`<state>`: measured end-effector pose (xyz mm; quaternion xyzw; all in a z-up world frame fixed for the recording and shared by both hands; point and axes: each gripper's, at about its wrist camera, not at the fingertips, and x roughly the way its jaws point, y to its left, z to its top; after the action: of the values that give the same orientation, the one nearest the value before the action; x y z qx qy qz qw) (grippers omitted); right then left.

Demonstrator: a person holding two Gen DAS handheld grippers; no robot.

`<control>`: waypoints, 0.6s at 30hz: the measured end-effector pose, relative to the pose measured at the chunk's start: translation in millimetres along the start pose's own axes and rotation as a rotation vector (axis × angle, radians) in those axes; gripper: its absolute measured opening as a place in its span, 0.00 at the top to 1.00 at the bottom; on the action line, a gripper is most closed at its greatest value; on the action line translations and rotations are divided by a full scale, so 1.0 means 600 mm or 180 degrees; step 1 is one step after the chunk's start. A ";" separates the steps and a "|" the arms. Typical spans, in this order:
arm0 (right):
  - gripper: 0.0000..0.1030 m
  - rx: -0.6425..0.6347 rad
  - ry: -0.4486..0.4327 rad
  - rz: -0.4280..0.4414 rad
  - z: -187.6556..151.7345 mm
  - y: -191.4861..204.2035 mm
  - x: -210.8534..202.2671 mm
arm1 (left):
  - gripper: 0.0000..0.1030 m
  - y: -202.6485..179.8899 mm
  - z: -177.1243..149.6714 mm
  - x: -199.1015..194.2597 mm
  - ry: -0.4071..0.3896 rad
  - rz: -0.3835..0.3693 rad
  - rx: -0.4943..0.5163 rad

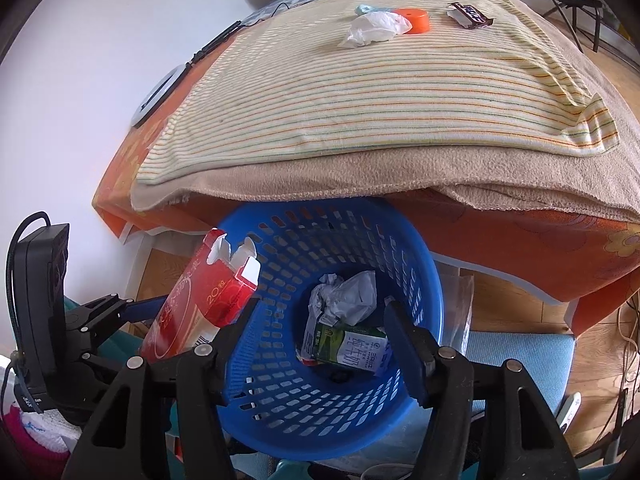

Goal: Collect trash
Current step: 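Open right tool dropping the wristband while left tool releases the box into basket, then raise both tools from the basket back over the towel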

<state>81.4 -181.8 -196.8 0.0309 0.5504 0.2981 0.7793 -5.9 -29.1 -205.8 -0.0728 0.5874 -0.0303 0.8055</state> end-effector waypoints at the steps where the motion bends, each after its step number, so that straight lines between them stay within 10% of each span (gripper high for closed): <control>1: 0.38 -0.0013 -0.0003 0.0013 0.001 0.001 0.000 | 0.12 -0.003 0.001 -0.001 -0.0012 -0.0002 0.0027; 18: 0.38 -0.0044 0.0037 0.0056 0.002 0.012 0.010 | 0.12 -0.028 0.009 -0.027 -0.0162 -0.0093 0.0152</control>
<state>80.7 -172.4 -198.3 0.0285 0.5525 0.3090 0.7736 -5.3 -43.0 -186.7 -0.0628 0.5647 -0.0542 0.8211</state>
